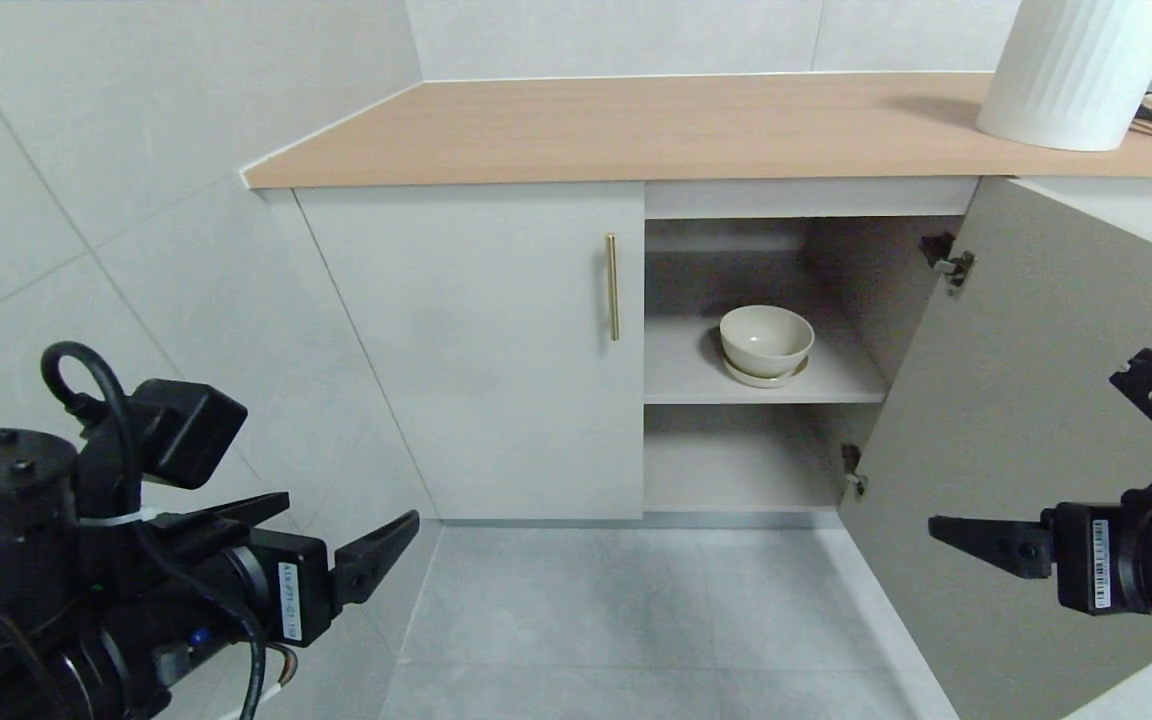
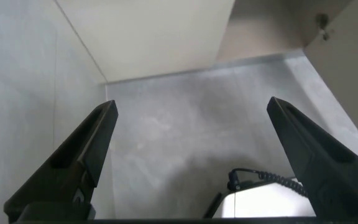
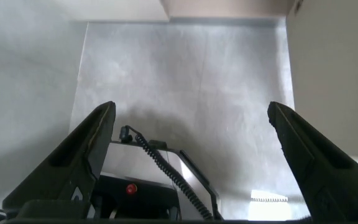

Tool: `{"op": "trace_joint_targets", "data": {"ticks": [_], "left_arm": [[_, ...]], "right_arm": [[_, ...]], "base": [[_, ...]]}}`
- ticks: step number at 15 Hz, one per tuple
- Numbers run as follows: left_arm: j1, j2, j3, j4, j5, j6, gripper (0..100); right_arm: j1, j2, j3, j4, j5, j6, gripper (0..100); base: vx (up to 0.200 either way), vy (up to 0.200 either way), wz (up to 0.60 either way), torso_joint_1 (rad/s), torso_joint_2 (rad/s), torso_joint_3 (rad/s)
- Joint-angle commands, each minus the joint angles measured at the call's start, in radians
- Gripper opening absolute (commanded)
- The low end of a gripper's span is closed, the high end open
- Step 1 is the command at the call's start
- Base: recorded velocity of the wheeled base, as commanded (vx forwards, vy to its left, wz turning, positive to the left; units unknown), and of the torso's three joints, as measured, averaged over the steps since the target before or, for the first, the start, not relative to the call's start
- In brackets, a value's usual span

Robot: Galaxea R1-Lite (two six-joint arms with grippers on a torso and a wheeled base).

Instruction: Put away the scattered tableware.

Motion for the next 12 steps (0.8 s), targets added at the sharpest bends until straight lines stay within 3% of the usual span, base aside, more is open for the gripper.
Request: {"op": "trace_joint_targets", "data": {"ticks": [1, 3, 12], "left_arm": [[-0.002, 0.003, 0.000, 0.000, 0.001, -0.001, 100], [0.000, 0.003, 0.002, 0.000, 0.001, -0.001, 100], [0.000, 0.005, 0.005, 0.000, -0.001, 0.001, 100]], "right_arm": [[0.001, 0.006, 0.000, 0.000, -0.002, 0.001, 100], [0.001, 0.006, 0.000, 0.000, 0.000, 0.001, 100], [0.001, 0.006, 0.002, 0.000, 0.000, 0.000, 100]], "base": [[-0.200, 0.000, 0.00, 0.002, 0.00, 0.007], [-0.200, 0.000, 0.00, 0.000, 0.00, 0.005], [0.000, 0.000, 0.00, 0.000, 0.00, 0.000]]}}
